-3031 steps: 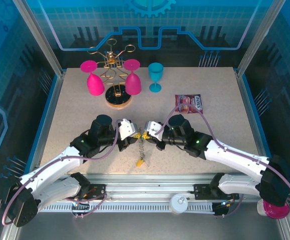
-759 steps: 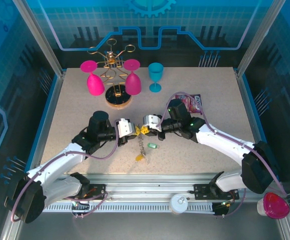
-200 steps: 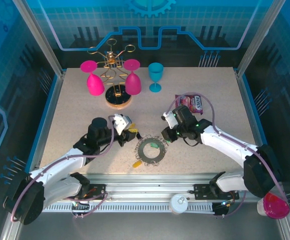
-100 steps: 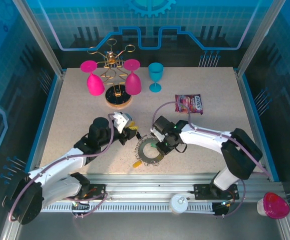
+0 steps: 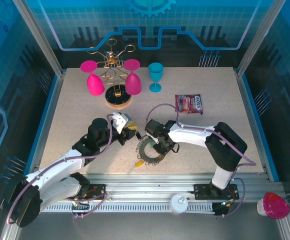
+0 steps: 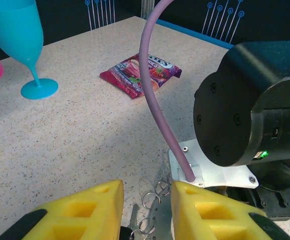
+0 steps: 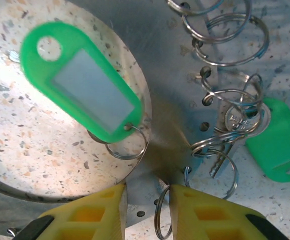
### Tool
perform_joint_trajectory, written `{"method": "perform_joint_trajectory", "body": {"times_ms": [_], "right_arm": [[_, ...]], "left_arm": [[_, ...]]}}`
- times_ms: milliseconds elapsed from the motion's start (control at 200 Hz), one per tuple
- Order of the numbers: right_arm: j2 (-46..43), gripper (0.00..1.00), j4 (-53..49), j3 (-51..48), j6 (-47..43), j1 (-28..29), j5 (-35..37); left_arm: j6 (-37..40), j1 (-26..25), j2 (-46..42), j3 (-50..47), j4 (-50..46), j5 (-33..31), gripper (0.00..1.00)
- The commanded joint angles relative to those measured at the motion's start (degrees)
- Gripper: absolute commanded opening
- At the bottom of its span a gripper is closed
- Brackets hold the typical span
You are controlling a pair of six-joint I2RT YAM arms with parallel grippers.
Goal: Put the keys on the keyring
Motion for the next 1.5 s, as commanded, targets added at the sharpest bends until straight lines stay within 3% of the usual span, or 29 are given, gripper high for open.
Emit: {"method": "perform_joint_trajectory", "body": {"times_ms": [0, 120, 395, 510, 710, 911, 1246, 1496], "right_arm": [[1.04, 0.29, -3.09, 1.27, 0.93, 0.72, 2.53], [1.12, 0.25, -4.09, 1.29, 1.02, 0.79, 4.52], [0.2, 0.0, -4.4, 1.66, -0.18, 0.84, 8.03], [-2.43, 0.0, -3.33, 1.17, -2.12, 0.84, 6.87], [-14.42, 0.0, 3.02, -0.83, -11.53, -0.6, -6.72], [-25.1, 0.0, 13.35, -3.33, -23.18, -2.74, -19.77], [-26.93, 0.0, 21.86, -1.75, -35.22, -6.44, -39.03], [-25.93, 0.0, 21.17, 0.18, -39.81, -6.39, -43.32]], "left_arm": [[1.33, -0.29, -0.79, 1.18, -0.63, -0.97, 0.31], [1.63, -0.32, -0.81, 1.27, -0.77, -0.98, 0.31], [2.44, -0.37, -1.29, 1.9, -2.0, -1.28, 0.3], [3.69, -0.3, -1.58, 2.39, -3.01, -1.3, 0.3], [7.45, -0.29, -1.84, 4.45, -5.83, 0.53, 0.3], [14.36, -0.26, -2.23, 7.69, -11.95, 7.4, 0.24], [23.66, 0.04, -1.11, 11.67, -19.27, 17.75, 0.25], [25.48, 0.0, -0.13, 10.84, -17.7, 23.28, 0.26]]}}
